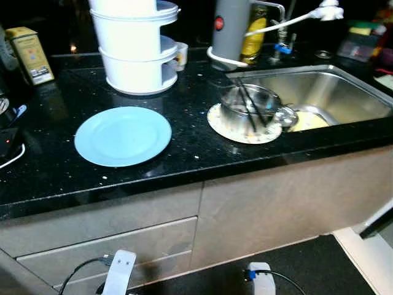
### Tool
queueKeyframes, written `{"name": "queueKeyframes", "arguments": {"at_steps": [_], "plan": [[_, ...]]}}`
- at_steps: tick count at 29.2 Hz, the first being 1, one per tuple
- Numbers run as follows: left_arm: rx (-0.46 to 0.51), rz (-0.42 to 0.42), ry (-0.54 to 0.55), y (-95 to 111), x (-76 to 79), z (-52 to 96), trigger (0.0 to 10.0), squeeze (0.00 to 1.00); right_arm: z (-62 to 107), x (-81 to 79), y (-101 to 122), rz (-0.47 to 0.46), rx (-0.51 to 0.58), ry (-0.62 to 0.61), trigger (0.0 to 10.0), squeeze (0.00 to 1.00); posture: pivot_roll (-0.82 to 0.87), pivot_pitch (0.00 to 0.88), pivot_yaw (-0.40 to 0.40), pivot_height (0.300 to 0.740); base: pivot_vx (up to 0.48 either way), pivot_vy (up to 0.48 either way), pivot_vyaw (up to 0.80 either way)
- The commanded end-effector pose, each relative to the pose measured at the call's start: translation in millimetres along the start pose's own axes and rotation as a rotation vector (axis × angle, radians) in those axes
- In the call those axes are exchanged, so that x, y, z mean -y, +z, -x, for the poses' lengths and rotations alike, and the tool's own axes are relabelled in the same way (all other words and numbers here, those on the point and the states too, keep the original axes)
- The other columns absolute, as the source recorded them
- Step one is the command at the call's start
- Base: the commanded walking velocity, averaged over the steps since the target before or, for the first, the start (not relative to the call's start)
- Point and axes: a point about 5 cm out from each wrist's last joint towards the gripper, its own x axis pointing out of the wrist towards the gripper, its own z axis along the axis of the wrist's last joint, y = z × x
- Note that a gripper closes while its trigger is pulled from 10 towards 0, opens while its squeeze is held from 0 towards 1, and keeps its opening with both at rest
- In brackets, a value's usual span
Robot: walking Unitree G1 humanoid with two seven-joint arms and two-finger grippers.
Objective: Kitchen organization
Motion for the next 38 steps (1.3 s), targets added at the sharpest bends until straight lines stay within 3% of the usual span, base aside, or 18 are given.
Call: {"name": "queueKeyframes", "arguments": {"at_steps": [1,10,26,34,38], "plan": [[-0.015,0.009,0.004,-8,0.1,2.5,10.0,0.0,4.3,1.4,-16,-0.002,-0.057,-0.003,10.0,0.0,-0.01,0.134,-0.035,0.74,0.0,0.0,0.0],[-0.001,0.028,0.015,-8,-0.4,3.4,10.0,0.0,5.1,2.4,-18,0.004,-0.066,-0.002,10.0,0.0,0.0,0.129,-0.035,0.74,0.0,0.0,0.0],[-0.016,-0.017,0.006,-5,-2.7,1.2,10.0,0.0,2.9,-1.6,-15,0.003,-0.058,0.0,10.0,0.0,0.0,0.151,-0.037,0.74,0.0,0.0,0.0],[-0.021,-0.021,0.016,-11,-4.4,3.8,10.0,0.0,5.2,1.4,-18,-0.041,-0.04,-0.03,10.0,0.0,0.01,0.183,-0.035,0.74,0.0,0.0,0.0],[-0.005,-0.019,0.02,-13,-1.4,5.3,10.0,0.0,7.9,10.8,-21,-0.109,-0.028,-0.089,10.0,0.0,0.02,0.185,-0.045,0.74,0.0,0.0,0.0]]}}
